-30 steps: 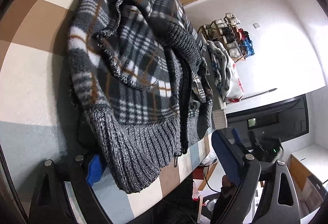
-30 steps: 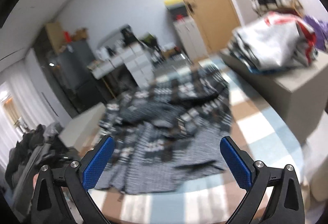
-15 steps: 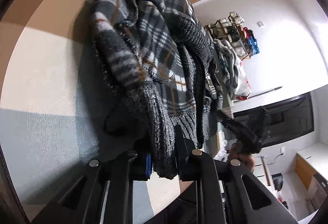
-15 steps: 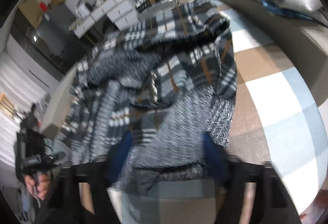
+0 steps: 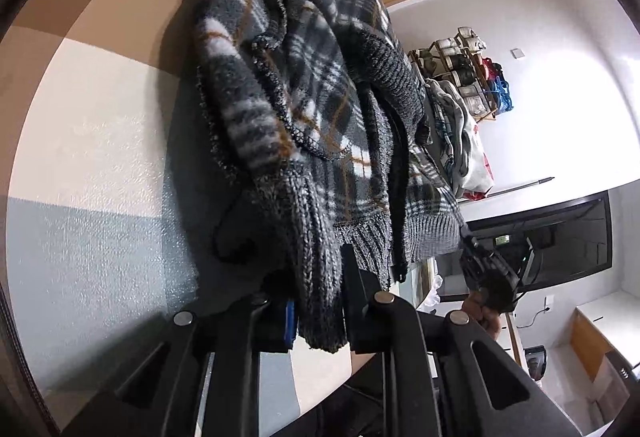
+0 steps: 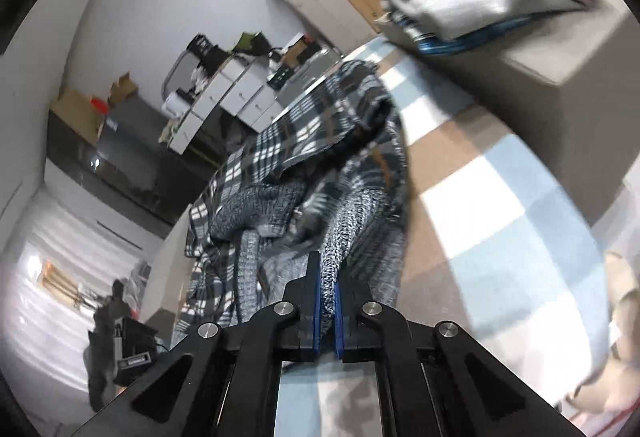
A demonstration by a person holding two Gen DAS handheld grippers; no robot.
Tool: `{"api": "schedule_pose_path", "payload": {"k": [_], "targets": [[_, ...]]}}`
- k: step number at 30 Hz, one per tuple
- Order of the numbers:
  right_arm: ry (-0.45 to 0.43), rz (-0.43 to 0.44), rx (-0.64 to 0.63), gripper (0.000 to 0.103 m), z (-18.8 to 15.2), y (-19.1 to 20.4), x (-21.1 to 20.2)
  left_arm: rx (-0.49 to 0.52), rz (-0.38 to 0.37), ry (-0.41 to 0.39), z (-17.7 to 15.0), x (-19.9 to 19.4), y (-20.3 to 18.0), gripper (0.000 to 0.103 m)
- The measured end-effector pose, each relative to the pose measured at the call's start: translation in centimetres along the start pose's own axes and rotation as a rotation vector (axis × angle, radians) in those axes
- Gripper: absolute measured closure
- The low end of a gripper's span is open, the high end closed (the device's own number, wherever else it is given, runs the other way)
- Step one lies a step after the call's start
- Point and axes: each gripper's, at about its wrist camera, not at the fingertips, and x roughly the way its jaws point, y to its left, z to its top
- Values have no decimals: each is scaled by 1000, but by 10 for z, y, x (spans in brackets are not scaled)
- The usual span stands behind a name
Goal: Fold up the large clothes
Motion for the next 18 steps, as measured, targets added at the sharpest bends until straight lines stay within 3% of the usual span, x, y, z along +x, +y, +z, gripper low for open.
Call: {"api": "schedule_pose_path", "payload": {"k": [7,10,11,13,14,15,18], "targets": [[124,-175,-36,98,-20,-20,20,-20,12,14,1,-2,1,82],[128,-217,-94,94,-21,-12,25,-16,12,19,1,-4,-1,74],[120,-203,-115,89,-20,-7,22,-12,8,18,1,-3,-2,72],[91,-148,-143,63,-15,2,16,-1,10,13,-1,-3,-5,67],[74,-124,-154,35,-13,8,14,2,12,11,-1,-3,-6,66],[51,-95,-177,24,-11,15,9,4,13,10,-1,-3,-7,65],[46,-37,-260,22,-11,29,4,6,14,7,-2,-3,-8,64]]}}
